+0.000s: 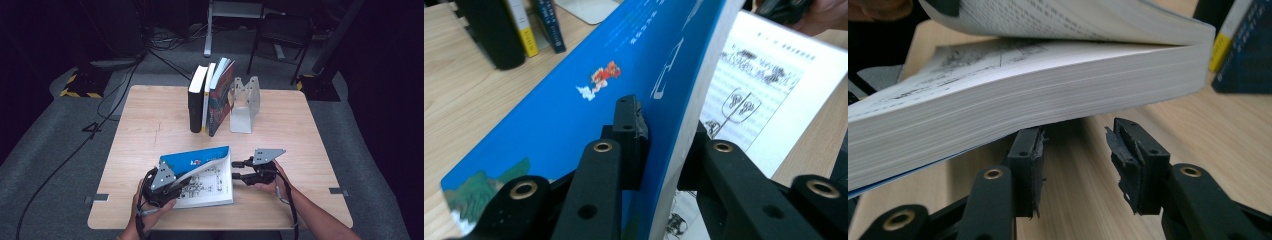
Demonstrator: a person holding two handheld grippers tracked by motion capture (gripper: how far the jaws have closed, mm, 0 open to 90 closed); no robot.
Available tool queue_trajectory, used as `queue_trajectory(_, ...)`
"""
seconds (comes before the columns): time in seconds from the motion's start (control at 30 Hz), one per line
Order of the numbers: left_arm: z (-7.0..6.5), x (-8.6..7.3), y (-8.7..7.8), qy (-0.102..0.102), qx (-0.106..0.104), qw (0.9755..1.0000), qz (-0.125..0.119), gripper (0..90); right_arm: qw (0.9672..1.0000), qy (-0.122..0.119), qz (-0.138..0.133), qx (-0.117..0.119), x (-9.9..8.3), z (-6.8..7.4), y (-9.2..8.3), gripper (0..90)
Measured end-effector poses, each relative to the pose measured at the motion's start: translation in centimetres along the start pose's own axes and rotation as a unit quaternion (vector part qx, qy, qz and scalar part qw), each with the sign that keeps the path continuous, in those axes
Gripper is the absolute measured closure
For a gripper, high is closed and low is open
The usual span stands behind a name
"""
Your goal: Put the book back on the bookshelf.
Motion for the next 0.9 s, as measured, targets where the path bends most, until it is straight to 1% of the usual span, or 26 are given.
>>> queue_trajectory(0.03, 0.0, -0.2, -0.1, -0.005, -0.004, 1.0, 0.001, 76.7, 1.0, 0.0, -0.007, 0.002, 0.3, 0.2, 0.0, 56.0)
queue_trajectory(0.1, 0.1, -0.7, -0.5, -0.019, -0.006, 0.9997, -0.014, 76.7, 0.9998, -0.009, -0.015, 0.004, 1.0, 0.6, 0.0, 56.1)
queue_trajectory(0.13, 0.1, -0.8, -0.5, -0.023, -0.008, 0.9995, -0.019, 76.8, 0.9998, -0.009, -0.018, 0.004, 1.3, 0.7, 0.0, 56.0)
queue_trajectory(0.17, 0.2, -0.8, -0.6, -0.023, -0.009, 0.9994, -0.023, 77.1, 0.9997, -0.009, -0.022, 0.003, 1.5, 0.8, 0.0, 56.1)
queue_trajectory(0.2, 0.3, -0.7, -0.5, -0.026, -0.013, 0.9993, -0.025, 77.5, 0.9996, -0.005, -0.027, -0.003, 1.7, 0.9, 0.0, 56.1)
queue_trajectory(0.23, 0.5, -0.6, -0.5, -0.031, -0.022, 0.9989, -0.028, 77.9, 0.9995, -0.001, -0.031, -0.006, 1.8, 0.8, 0.0, 56.1)
queue_trajectory(0.27, 0.5, -0.5, -0.4, -0.037, -0.03, 0.9983, -0.032, 78.3, 0.9993, 0.007, -0.035, -0.004, 1.9, 0.5, -0.2, 56.1)
queue_trajectory(0.3, 0.5, -0.3, -0.2, -0.041, -0.038, 0.9978, -0.035, 78.9, 0.9992, 0.009, -0.038, -0.006, 2.0, 0.4, -0.4, 56.1)
queue_trajectory(0.33, 0.6, -0.1, -0.1, -0.036, -0.044, 0.9977, -0.036, 79.4, 0.9991, 0.008, -0.041, -0.011, 2.2, 0.3, -0.7, 56.5)
queue_trajectory(0.37, 0.6, -0.1, -0.1, -0.036, -0.044, 0.9977, -0.036, 80.0, 0.9991, 0.008, -0.041, -0.011, 2.2, 0.3, -0.7, 56.5)
queue_trajectory(0.4, 0.5, 0.3, 0.1, -0.036, -0.053, 0.9972, -0.039, 80.0, 0.9988, 0.01, -0.046, -0.013, 2.3, 0.1, -1.0, 56.6)
queue_trajectory(0.47, 0.5, 1.0, 0.6, -0.046, -0.076, 0.995, -0.046, 80.3, 0.9982, 0.011, -0.055, -0.02, 2.9, -0.2, -2.0, 59.2)
queue_trajectory(0.5, 0.5, 1.3, 0.9, -0.045, -0.087, 0.994, -0.05, 80.4, 0.9979, 0.009, -0.062, -0.018, 3.2, -0.3, -2.6, 59.4)
queue_trajectory(0.53, 0.4, 1.6, 1.1, -0.039, -0.092, 0.9936, -0.052, 80.7, 0.9975, 0.011, -0.067, -0.017, 3.5, -0.5, -3.2, 59.5)
queue_trajectory(0.57, 0.2, 1.9, 1.4, -0.035, -0.096, 0.9934, -0.052, 80.9, 0.9972, 0.007, -0.072, -0.019, 3.7, -0.6, -3.7, 60.0)
queue_trajectory(0.6, 0.1, 2.2, 1.8, -0.033, -0.105, 0.9924, -0.055, 80.8, 0.9971, 0.005, -0.072, -0.025, 4.2, -0.8, -4.6, 60.8)
queue_trajectory(0.63, -0.1, 2.6, 2.3, -0.027, -0.108, 0.9921, -0.058, 80.8, 0.9971, 0.0, -0.069, -0.03, 4.4, -0.9, -4.8, 61.0)
queue_trajectory(0.67, -0.2, 2.8, 2.5, -0.017, -0.104, 0.9927, -0.057, 80.9, 0.9972, -0.006, -0.066, -0.036, 4.7, -0.9, -5.1, 62.8)
queue_trajectory(0.73, -0.6, 3.2, 2.9, 0.014, -0.088, 0.9943, -0.058, 80.9, 0.997, -0.01, -0.067, -0.039, 5.2, -1.1, -5.5, 64.2)
queue_trajectory(0.77, -0.6, 3.2, 2.9, 0.014, -0.088, 0.9943, -0.058, 80.9, 0.997, -0.01, -0.066, -0.041, 5.4, -1.2, -5.5, 64.7)
queue_trajectory(0.8, -0.7, 3.3, 3.0, 0.023, -0.082, 0.9946, -0.059, 80.9, 0.997, -0.01, -0.066, -0.041, 5.4, -1.2, -5.5, 64.7)
queue_trajectory(0.83, -0.5, 3.2, 3.1, 0.018, -0.083, 0.9942, -0.065, 80.6, 0.997, -0.007, -0.067, -0.038, 5.5, -1.4, -5.5, 66.3)
queue_trajectory(0.87, -0.4, 2.8, 2.9, 0.015, -0.081, 0.9935, -0.079, 80.3, 0.9966, -0.001, -0.076, -0.031, 5.5, -1.7, -5.3, 66.6)
queue_trajectory(0.9, -0.4, 2.7, 2.6, 0.023, -0.076, 0.9934, -0.083, 80.0, 0.9964, -0.001, -0.079, -0.03, 5.6, -1.6, -5.3, 66.6)
Point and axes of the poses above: each handheld gripper's, and its own axes: y roughly forward along the jaws, x roughly out of its top, z roughly to its left, the point moved 1 cm from there along y, roughly forward along the jaws, and after that the axes turned 3 degrees about -z, right-handed, at the moved point
